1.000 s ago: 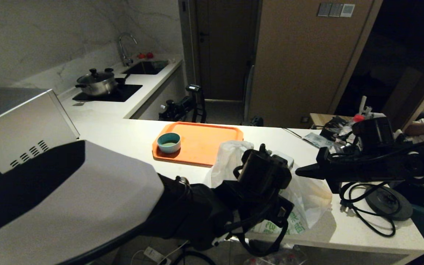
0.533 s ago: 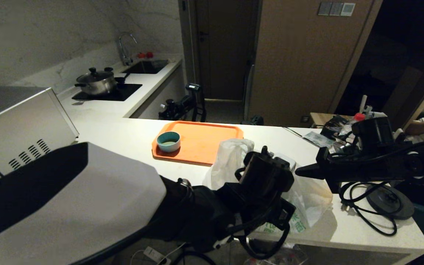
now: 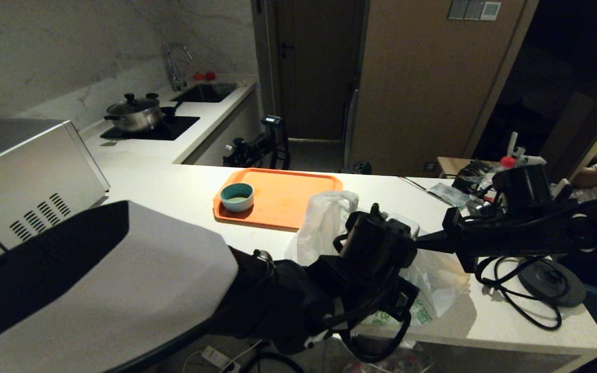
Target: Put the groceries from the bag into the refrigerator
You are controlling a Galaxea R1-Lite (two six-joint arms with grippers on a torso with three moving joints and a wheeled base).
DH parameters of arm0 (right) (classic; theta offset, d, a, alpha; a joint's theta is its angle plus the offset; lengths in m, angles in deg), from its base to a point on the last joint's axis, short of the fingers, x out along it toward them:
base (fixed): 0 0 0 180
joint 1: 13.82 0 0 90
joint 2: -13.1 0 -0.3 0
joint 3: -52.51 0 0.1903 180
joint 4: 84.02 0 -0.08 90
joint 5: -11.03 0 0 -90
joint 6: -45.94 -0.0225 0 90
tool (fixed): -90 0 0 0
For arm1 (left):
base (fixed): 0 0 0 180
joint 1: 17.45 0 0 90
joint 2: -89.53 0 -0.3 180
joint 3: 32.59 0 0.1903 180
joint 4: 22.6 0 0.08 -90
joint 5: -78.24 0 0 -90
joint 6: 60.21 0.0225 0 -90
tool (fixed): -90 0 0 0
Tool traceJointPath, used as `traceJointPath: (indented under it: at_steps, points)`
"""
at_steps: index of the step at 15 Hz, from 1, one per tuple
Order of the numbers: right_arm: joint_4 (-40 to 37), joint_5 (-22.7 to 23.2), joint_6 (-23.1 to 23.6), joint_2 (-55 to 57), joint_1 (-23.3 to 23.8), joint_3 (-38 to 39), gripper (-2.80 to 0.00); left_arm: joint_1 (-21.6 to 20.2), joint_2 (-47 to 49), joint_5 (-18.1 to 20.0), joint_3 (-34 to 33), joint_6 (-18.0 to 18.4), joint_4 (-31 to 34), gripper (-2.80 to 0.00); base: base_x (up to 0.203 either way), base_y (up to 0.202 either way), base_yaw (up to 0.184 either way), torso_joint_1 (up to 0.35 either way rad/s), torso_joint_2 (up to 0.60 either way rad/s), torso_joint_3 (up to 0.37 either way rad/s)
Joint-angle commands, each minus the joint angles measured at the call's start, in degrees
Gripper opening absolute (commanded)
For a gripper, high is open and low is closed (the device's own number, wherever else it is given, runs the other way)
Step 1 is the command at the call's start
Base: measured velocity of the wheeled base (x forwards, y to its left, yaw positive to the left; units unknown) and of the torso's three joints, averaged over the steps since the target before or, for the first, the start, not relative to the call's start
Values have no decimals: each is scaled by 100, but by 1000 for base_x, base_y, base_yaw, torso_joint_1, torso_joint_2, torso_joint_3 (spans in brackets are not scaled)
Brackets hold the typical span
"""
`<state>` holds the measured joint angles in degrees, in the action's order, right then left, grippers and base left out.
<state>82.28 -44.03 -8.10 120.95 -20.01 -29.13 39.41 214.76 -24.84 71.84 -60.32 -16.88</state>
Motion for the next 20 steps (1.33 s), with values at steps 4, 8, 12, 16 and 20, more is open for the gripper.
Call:
traceJointPath:
  at_steps: [4, 8, 12, 16, 20]
  points:
    - [9, 22, -28, 8, -5, 0, -280, 1, 19, -10, 6, -7, -15, -280, 0, 0, 0, -61, 137, 73]
    - [9, 22, -28, 10, -5, 9, -280, 1, 63, -10, 23, -7, -20, -280, 0, 0, 0, -69, 149, 82]
    - [44, 48, -1, 8, -120, -35, -280, 1, 97, -17, 304, 2, -12, -280, 0, 0, 0, -20, 46, 20]
    - [590, 815, 137, 492, -180, -155, -280, 1, 328, -49, 729, 11, 23, -280, 0, 0, 0, 0, 0, 0]
    - [804, 873, 165, 1200, -165, -427, -280, -27, 970, -57, 1574, 21, 84, -280, 0, 0, 0, 0, 0, 0]
